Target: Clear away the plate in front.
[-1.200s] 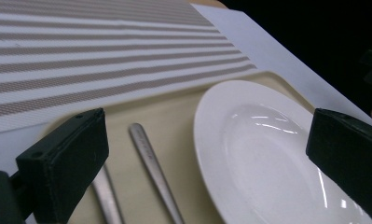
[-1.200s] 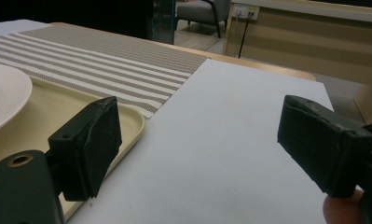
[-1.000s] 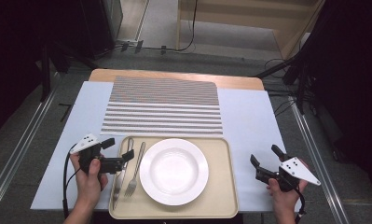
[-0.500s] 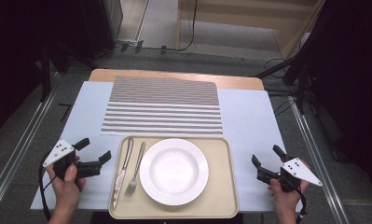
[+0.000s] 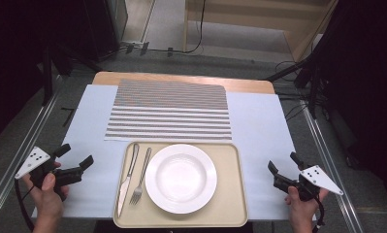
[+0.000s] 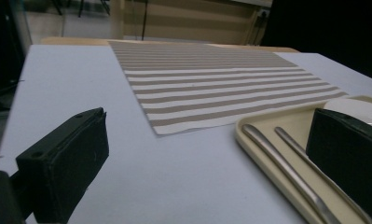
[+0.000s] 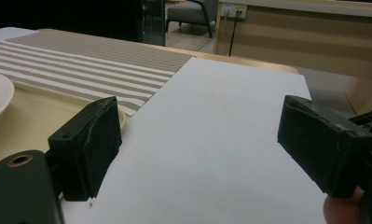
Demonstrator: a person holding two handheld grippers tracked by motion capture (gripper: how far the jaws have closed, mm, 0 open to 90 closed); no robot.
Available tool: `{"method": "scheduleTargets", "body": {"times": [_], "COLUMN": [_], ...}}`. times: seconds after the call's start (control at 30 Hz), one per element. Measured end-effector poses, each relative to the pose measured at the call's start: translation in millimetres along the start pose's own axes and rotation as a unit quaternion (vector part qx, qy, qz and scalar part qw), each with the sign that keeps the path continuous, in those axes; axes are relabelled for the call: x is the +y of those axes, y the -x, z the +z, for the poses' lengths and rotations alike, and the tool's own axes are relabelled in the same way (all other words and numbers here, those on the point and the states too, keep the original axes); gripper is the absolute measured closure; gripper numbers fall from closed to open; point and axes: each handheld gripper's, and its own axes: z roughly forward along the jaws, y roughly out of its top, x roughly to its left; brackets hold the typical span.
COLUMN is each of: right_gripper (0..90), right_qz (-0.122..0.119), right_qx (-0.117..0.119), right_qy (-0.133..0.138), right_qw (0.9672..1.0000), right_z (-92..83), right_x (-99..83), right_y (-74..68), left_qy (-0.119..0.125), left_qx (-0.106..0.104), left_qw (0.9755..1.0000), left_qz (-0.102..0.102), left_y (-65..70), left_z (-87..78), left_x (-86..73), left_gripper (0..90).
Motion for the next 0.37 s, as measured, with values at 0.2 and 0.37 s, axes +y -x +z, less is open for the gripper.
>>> {"method": "scheduleTargets", "body": {"times": [0.2,0.37], "right_gripper": [13.8,13.8], "right_qz": [-0.002,0.001], "right_qx": [-0.001,-0.002], "right_qy": [-0.001,0.001], "right_qw": [1.0000,1.0000], "right_z": [-1.2,-2.3], "right_x": [-0.5,0.1], "right_y": [2.1,3.9], "left_qy": [-0.001,-0.010], "left_qx": [0.021,0.018], "left_qw": [0.9997,0.9997], "left_qz": [0.010,0.014], "left_y": [-8.8,-6.8], "left_z": [-7.4,-4.1], "left_x": [-1.7,-4.1], "left_gripper": [0.0,0.0]}}
